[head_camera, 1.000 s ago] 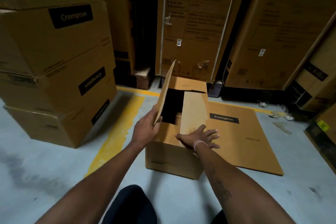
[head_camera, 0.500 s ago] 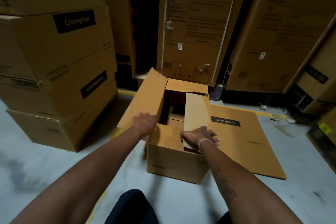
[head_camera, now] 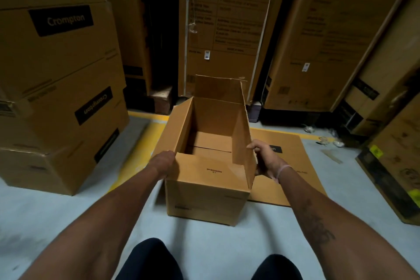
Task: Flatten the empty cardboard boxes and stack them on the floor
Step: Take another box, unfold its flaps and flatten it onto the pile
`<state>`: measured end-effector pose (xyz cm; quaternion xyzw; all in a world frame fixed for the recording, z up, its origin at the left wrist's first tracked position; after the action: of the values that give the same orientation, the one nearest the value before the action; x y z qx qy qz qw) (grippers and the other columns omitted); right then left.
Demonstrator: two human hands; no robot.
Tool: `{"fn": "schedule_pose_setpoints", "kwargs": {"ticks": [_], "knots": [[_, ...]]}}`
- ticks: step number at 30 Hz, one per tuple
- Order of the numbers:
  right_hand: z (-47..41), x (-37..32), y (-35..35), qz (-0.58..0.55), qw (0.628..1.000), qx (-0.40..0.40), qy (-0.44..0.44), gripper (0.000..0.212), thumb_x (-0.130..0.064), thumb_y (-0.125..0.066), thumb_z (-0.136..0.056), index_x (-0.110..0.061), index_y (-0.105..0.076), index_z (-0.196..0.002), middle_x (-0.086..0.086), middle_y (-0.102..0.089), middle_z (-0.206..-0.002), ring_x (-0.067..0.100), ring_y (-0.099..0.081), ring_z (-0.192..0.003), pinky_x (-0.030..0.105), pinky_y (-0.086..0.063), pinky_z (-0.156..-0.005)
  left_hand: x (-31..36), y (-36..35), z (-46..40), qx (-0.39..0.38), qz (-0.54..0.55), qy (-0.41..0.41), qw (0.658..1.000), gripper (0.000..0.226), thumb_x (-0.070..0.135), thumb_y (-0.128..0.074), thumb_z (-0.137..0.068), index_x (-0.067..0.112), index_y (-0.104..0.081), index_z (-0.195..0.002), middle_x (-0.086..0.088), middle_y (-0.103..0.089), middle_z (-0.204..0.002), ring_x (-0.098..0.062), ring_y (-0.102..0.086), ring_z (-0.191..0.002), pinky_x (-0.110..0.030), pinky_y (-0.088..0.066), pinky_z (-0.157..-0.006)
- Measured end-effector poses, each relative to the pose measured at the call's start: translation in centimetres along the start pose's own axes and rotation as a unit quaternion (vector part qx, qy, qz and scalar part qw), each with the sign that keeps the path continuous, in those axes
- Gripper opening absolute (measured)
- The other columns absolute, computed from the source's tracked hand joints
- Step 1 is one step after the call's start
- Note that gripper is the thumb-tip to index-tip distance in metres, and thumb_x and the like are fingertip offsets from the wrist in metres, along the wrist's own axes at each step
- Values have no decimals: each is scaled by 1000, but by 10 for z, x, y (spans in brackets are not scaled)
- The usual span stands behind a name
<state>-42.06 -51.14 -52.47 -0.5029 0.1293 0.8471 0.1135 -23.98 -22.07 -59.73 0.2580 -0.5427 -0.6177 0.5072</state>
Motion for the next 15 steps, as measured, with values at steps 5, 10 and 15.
{"fn": "schedule_pose_setpoints", "kwargs": {"ticks": [5, 10, 15], "knots": [[3, 17, 65, -105, 988, 111, 28, 42, -41, -51, -98, -15, -60, -129, 15, -71, -102, 33, -67, -95, 40, -56, -76, 7, -3, 3, -1, -39, -26, 999, 66, 11, -44, -107, 9, -10, -164, -25, -39, -158, -35, -54, -134, -41, -48, -107], [3, 40, 112, 123, 976, 179, -6, 36, -33, -65, -99, -4, -68, -120, 16, -73, -112, 32, -69, -96, 41, -57, -83, 27, -6, 6, -20, -94, -73, 993, 87, 2, -51, -103, 13, 10, -164, -17, 20, -169, -36, -47, -142, -44, -49, -107], [-16, 27, 111, 505, 820, 269, 4, 74, -29, -69, -91, -18, -33, -155, 17, -34, -159, 43, -36, -144, 55, -37, -116, 41, -2, 7, -23, -88, -53, 995, 67, 7, -42, -106, 2, -7, -163, -27, 12, -168, -38, -45, -143, -47, -49, -104]]}}
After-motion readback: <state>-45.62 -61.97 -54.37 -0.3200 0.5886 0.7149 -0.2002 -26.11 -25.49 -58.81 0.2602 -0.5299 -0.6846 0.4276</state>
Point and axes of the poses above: each hand's wrist, its own z-axis away from the middle knuckle, its own y-axis out of the back of the hand, x = y × z, the point moved 9 cm from there along -z, towards the middle knuckle
